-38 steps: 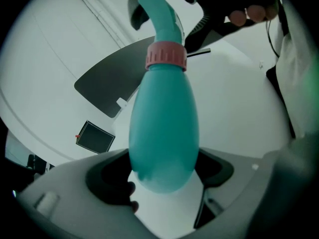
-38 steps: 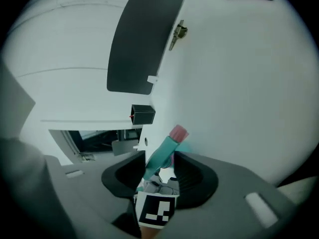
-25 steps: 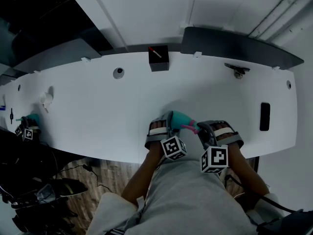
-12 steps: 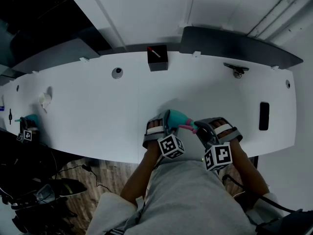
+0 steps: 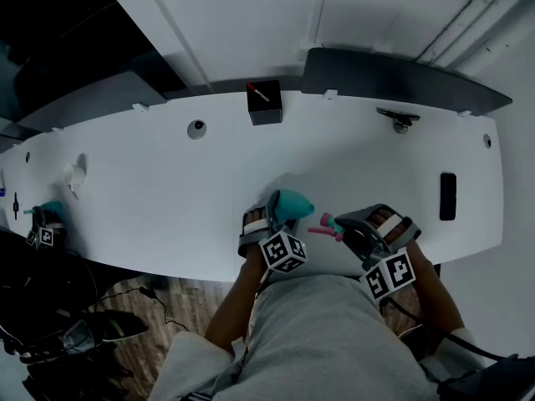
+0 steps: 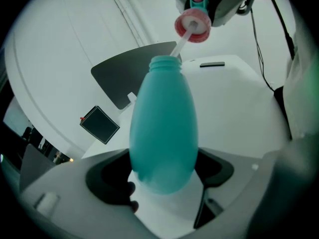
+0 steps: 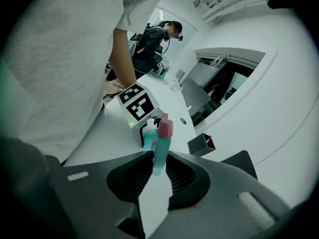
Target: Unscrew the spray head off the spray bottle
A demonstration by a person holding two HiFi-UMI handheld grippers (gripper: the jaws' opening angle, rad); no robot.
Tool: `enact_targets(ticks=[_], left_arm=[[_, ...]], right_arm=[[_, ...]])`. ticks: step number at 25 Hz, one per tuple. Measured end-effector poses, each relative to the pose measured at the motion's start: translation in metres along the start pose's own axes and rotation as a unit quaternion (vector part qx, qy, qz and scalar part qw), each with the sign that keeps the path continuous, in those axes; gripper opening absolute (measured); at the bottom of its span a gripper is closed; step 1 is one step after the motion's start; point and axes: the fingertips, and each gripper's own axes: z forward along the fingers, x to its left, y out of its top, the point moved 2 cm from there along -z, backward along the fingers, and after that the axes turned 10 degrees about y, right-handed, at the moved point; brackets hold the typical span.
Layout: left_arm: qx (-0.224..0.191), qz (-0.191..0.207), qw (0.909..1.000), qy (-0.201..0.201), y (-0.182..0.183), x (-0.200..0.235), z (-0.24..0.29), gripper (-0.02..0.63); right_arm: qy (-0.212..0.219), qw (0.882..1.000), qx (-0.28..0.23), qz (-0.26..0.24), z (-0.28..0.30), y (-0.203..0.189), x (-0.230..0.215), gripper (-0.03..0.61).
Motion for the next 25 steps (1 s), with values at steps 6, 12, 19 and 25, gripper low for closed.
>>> enact_targets(ticks=[6,12,19,25], left_arm=[[-0.002,-0.073,0.9969,0.027,-0.013,0.020,-0.011,0.386],[0.024,-0.197,0.9781,0.062,-0.048,0.055,-0.023,0.387],[-0.053,-0.337,0.9388,0.044,-0.007,0.064,-0.058,0.387],[-0.078,-0.354,0.9320,0.016,0.011,0.048,-0.079,0.387]], right_arm=[[-0.047,0.998,-0.036,0.033,-0.039,-0.004,0.006,0.084],[-0.146,0.969,-0.054,0.191,-0.067,-0.046,0.002,0.086],[-0.233,0.916,-0.076,0.317,-0.001,-0.033,-0.024,0.086],[-0.231,0.884,-0.097,0.394,0.027,-0.013,-0.024,0.086]])
